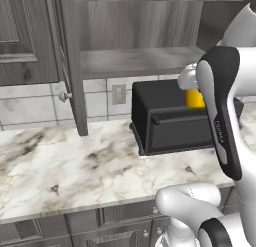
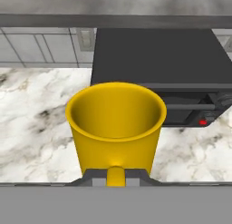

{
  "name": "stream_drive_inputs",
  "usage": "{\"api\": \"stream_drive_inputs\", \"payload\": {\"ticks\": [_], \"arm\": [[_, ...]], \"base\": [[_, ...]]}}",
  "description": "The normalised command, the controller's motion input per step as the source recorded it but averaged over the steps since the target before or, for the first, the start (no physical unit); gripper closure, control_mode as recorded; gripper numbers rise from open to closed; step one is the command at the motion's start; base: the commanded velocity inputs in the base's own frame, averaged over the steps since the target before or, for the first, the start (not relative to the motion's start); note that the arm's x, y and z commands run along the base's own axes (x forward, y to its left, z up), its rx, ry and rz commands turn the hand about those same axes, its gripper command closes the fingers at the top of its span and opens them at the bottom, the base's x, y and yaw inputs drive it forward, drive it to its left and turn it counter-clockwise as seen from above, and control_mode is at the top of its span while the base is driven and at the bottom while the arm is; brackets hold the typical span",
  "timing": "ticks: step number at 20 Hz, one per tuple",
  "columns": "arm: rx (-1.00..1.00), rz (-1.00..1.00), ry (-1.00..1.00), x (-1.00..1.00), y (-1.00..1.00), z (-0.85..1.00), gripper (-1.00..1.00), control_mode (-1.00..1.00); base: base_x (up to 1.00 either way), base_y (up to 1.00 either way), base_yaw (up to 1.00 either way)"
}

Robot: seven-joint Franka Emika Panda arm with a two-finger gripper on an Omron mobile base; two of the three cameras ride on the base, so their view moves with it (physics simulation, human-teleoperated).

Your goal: There is a tray on the dining counter. Grab the cup, mug, and pitcher and place them on the tray. The pitcher may be placed next to the tray if it cannot fit the tray.

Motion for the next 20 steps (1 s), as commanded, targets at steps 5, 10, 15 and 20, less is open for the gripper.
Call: {"api": "stream_drive_inputs", "payload": {"ticks": [5,10,15,20], "arm": [[0.00,0.00,0.00,-0.20,-0.01,0.00,1.00,1.00],[0.00,0.00,0.00,0.00,0.00,0.00,1.00,1.00],[0.00,0.00,0.00,0.00,0.00,0.00,1.00,1.00],[0.00,0.00,0.00,0.00,0.00,0.00,1.00,1.00]], "base": [[-0.29,-0.07,0.00],[-1.00,-0.06,0.21],[-0.89,0.00,0.53],[-0.47,0.04,0.71]]}}
